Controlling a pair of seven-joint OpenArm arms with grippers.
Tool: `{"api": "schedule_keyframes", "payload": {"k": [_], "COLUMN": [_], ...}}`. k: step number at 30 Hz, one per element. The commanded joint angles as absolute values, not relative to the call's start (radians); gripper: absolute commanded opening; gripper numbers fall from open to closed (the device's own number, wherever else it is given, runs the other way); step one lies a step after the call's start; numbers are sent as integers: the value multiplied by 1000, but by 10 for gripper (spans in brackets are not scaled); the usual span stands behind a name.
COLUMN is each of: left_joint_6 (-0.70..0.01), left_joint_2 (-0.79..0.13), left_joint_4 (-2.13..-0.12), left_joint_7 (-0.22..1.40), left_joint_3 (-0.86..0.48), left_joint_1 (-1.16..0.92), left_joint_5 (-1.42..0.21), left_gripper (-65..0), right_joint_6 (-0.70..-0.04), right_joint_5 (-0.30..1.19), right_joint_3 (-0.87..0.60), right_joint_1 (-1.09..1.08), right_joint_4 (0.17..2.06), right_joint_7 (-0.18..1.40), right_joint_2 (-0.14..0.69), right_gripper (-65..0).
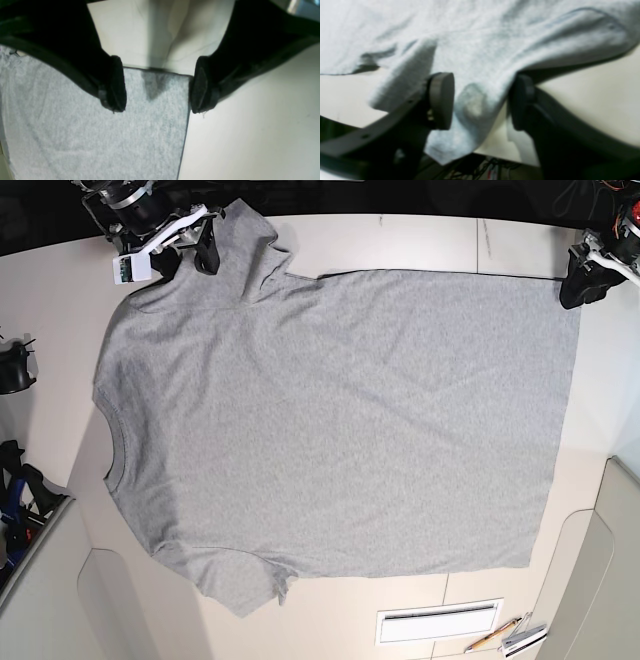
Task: Fold the T-shirt properly
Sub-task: 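Lift the gripped side edge and pull it across the shirt body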
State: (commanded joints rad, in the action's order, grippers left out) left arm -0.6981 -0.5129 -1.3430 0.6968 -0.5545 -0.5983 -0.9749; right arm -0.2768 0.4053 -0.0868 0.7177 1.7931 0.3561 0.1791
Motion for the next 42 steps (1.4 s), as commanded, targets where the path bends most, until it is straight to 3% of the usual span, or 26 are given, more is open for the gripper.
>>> {"api": "schedule_keyframes", "payload": {"k": [3,5,8,20,23,37,42], "left_joint_6": [-698,-698,-698,-698,-698,-698,-698], "left_joint_2": [-513,-513,-513,-514,-519,-536,-535], "left_joint_4": [-1343,-1343,-1343,-1433,-1439,-1451,-1561], "left_joint_7": [697,696,678,666,669,656,755], "left_joint_3": [-554,-554,-554,-629,-678,-680,-682], "left_joint_1": [-598,-598,-598,-598,-598,-596,-597], "left_joint_5": [-975,-976,-976,-985,-1000,-1013,-1013], "left_gripper": [-444,-545,-650,-650,-650,-650,-650], "right_joint_6": [-277,-277,-276,-279,-328,-330,-330], "right_joint_5": [400,395,367,387,453,520,519], "right_joint_3": [-87,-87,-88,-158,-206,-266,-266], "right_joint_1": [718,718,718,719,727,659,657], "right_joint_4": [1793,1793,1794,1846,1883,1919,1919], "right_joint_7": [356,356,355,417,439,453,453], "right_joint_2": [179,179,179,179,179,179,179], "right_gripper": [-507,-602,-650,-650,-650,-650,-650]}}
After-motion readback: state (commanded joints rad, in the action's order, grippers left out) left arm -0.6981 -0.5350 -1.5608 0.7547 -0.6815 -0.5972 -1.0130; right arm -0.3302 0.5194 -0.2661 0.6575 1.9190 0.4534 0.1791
